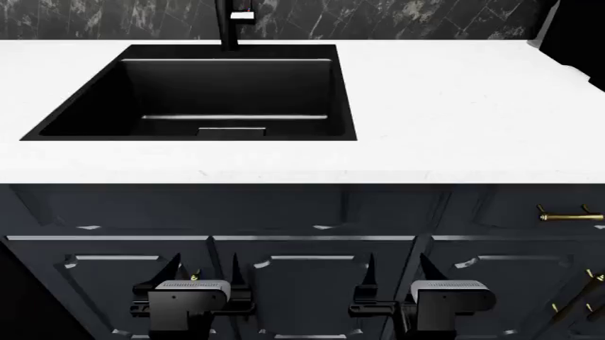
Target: Move the drinks to the dining counter.
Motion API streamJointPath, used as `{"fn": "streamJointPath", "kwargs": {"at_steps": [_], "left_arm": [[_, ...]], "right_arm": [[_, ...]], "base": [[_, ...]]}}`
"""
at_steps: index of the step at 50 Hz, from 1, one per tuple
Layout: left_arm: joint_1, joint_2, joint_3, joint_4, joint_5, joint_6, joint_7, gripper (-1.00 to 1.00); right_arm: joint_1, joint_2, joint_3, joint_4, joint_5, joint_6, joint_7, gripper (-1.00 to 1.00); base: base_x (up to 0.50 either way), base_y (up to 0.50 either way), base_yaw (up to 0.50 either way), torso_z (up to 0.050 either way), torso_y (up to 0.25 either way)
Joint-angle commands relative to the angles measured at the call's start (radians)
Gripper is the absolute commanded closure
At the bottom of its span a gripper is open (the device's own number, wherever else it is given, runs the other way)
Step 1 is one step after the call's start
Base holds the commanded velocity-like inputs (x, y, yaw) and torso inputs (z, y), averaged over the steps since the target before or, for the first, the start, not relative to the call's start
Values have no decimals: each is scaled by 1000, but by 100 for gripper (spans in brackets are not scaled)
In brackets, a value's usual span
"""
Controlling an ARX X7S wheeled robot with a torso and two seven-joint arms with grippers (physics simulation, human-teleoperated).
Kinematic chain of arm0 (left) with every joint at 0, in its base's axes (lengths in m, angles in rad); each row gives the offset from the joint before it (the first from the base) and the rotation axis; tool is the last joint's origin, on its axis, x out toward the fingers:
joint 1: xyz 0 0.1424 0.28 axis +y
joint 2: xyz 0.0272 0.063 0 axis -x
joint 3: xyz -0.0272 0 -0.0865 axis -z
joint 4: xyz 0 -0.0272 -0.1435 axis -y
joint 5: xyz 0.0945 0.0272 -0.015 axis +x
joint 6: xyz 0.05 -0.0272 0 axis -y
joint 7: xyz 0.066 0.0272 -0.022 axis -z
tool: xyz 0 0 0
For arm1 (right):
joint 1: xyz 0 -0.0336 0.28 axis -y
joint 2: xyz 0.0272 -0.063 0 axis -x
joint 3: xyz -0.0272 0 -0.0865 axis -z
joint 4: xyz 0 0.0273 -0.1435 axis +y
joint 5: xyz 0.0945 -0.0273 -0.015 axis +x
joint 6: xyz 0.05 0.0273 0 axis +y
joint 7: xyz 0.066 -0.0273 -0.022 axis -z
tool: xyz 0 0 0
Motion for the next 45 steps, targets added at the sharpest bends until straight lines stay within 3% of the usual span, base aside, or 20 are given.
{"fn": "streamJointPath", "kwargs": {"at_steps": [1,11,45], "left_arm": [[1,-12,-4,3,-44,-18,-27,-100],[-2,-42,32,-6,-77,-7,-70,-100],[-8,-86,77,-2,-149,-26,-122,-100]], "right_arm": [[-25,14,-26,-26,-1,2,32,-100],[-16,50,-80,-8,-30,4,96,-100],[0,96,-154,-12,-27,50,157,-100]], "base": [[0,0,0,0,0],[0,14,0,0,0],[-18,500,0,0,0]]}}
